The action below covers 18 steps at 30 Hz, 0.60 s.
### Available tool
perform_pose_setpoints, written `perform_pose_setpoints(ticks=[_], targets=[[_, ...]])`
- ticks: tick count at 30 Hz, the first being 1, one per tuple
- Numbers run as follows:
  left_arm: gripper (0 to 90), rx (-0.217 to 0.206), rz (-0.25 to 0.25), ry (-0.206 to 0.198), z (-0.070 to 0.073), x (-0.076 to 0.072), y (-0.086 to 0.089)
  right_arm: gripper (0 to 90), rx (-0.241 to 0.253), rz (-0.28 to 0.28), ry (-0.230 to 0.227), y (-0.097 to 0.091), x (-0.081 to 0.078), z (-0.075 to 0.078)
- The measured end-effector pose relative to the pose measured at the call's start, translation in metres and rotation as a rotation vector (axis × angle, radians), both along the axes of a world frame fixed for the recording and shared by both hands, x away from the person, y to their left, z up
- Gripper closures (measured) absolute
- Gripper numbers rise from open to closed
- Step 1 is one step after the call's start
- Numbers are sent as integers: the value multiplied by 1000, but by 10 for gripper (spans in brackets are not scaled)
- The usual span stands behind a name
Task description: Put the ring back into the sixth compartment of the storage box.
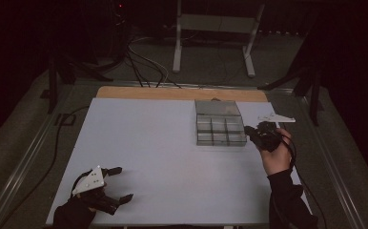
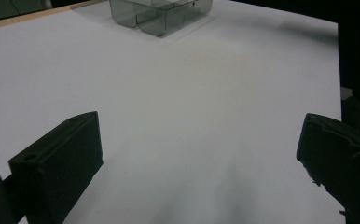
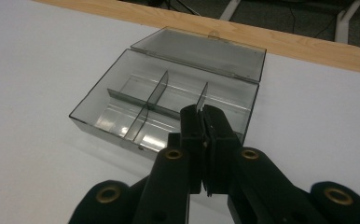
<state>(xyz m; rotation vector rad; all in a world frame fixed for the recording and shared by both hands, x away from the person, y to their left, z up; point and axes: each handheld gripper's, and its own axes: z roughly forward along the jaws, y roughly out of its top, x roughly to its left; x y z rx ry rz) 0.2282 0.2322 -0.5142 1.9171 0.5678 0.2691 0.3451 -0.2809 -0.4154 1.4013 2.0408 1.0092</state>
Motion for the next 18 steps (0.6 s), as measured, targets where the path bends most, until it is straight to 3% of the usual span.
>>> perform_pose_setpoints(ticks=[18], targets=[[10, 0, 0, -1, 0, 0, 0, 876, -2, -9, 7, 7, 19, 1]])
